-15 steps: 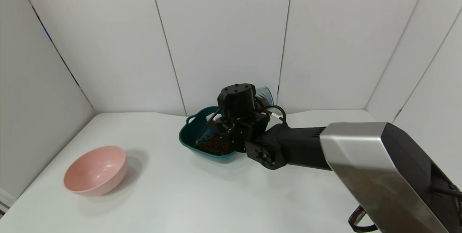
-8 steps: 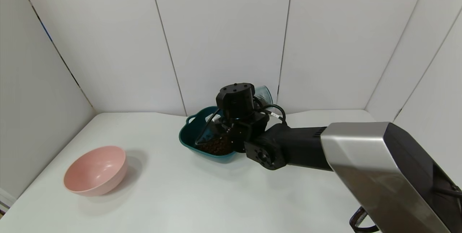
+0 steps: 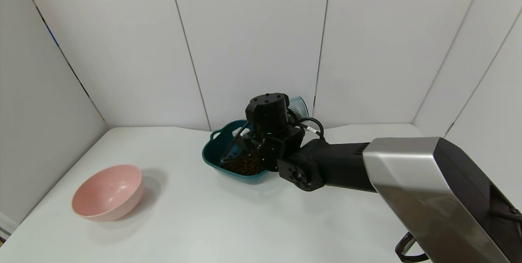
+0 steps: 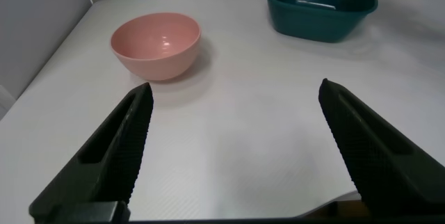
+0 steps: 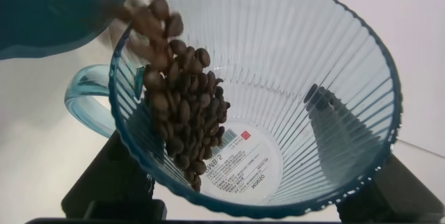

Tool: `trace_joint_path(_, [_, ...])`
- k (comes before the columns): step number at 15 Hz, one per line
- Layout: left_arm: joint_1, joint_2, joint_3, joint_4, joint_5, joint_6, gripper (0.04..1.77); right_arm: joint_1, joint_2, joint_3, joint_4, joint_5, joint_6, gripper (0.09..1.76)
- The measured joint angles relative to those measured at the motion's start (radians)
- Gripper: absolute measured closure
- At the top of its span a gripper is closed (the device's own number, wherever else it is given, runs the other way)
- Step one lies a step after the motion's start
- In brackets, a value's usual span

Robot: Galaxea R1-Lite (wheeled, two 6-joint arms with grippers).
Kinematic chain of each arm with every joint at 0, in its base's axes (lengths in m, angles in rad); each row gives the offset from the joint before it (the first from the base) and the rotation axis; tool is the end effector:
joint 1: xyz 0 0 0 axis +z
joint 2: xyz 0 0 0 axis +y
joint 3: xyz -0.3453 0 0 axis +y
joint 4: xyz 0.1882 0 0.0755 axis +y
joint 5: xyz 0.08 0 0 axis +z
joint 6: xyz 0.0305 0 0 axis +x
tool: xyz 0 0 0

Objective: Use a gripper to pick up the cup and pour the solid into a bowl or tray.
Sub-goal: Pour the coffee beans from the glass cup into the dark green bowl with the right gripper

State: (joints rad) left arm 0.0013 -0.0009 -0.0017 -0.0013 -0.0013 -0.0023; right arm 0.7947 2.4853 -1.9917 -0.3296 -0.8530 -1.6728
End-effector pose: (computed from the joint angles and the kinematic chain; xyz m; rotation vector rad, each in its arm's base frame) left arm -0.0468 -0.0001 0.0761 -0.0023 -0.0039 0.0000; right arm 0.4183 0.3934 0.1717 -1.7907 0.1352 0.0502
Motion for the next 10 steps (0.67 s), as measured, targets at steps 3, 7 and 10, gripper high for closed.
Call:
trace_joint_path(3, [0.0,0.0,0.0,0.0,0.0,0.0,0.09,0.0,0.0,0.001,-0.007,0.001,0.001,0.47])
trace_joint_path(7, [0.0,0.0,0.0,0.0,0.0,0.0,0.09,-0.008,-0.006,0.012,-0.002,0.004,0.061,0.47])
trace_joint_path(10, [0.0,0.0,0.0,0.0,0.0,0.0,0.09,-0.01,-0.016,0.034,0.019,0.01,0.145,0.47])
